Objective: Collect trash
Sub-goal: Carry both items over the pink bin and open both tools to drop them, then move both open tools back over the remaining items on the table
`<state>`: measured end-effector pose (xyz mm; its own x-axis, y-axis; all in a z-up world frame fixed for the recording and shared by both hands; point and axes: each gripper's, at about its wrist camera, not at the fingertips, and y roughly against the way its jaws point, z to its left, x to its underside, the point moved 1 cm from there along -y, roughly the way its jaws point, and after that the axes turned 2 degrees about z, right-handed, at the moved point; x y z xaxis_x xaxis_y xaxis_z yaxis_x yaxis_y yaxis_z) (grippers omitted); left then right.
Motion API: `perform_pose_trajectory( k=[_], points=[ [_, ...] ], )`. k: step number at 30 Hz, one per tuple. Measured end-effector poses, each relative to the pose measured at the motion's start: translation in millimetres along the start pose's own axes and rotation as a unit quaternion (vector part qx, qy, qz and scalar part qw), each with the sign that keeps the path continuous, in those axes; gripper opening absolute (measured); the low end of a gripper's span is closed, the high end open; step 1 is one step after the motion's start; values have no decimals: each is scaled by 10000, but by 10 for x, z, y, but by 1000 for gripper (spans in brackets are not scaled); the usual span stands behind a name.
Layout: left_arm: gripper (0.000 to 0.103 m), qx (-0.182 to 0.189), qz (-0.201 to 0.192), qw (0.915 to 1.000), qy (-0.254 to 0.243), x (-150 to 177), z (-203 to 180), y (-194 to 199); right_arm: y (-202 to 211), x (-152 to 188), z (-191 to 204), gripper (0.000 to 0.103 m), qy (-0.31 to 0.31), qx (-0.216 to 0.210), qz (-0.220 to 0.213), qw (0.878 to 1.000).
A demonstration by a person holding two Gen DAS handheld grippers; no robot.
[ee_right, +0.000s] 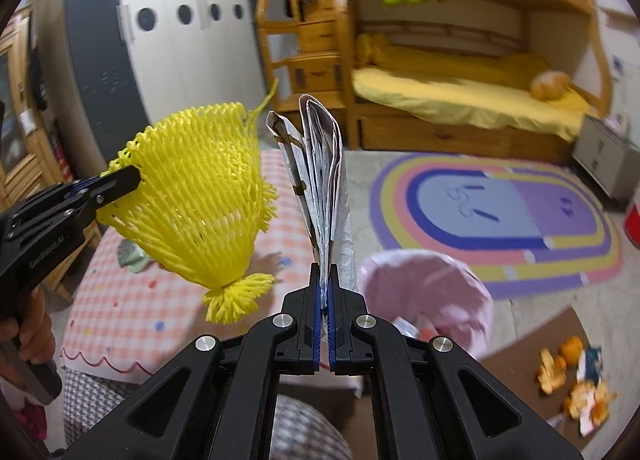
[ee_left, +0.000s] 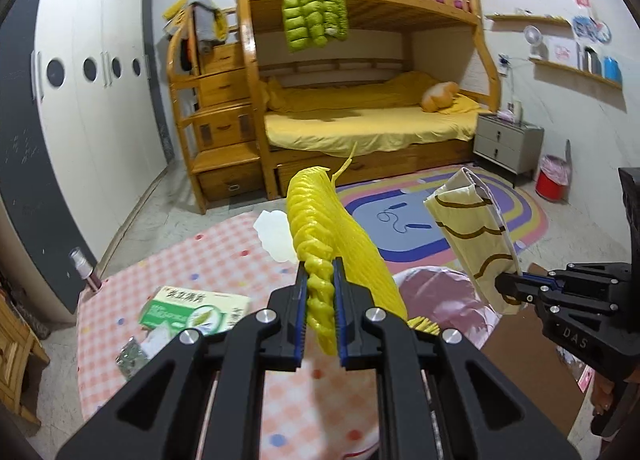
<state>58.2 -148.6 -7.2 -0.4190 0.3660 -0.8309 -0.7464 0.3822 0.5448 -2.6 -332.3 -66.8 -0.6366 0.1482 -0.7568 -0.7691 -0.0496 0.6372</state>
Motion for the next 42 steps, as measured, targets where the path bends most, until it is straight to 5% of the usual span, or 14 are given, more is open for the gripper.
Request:
perform_pose_trajectory(
  k=[13, 28, 30, 32, 33, 36, 38, 42],
  points=[
    [10, 418, 247, 9968, -627, 51, -849, -428, 32, 502, -796, 2, -921, 519, 377, 9937],
    [13, 374, 709, 9941, -724, -102, -1231, -1364, -769, 507, -1340, 2, -1533, 613, 874, 9824],
    [21, 373, 748, 9940, -709, -111, -1233, -1428, -865, 503, -1387, 3, -1570, 640, 926, 9812],
    [53, 296, 807, 9940, -683, -124, -1216, -1477, -963, 502, -1424, 7, -1614, 651, 968, 9800],
    [58, 276, 825, 9942, -633, -126, -1190, -1488, -1005, 496, -1447, 7, -1645, 662, 971, 9794],
    [58, 267, 892, 9950, -356, -133, -1040, -1475, -1098, 494, -1500, 19, -1712, 546, 915, 9795],
    [58, 218, 912, 9953, -259, -134, -959, -1441, -1104, 468, -1501, 36, -1669, 584, 893, 9802],
    [59, 134, 892, 9959, -42, -97, -726, -1259, -856, 386, -1453, 36, -1711, 563, 635, 9816]
  ],
)
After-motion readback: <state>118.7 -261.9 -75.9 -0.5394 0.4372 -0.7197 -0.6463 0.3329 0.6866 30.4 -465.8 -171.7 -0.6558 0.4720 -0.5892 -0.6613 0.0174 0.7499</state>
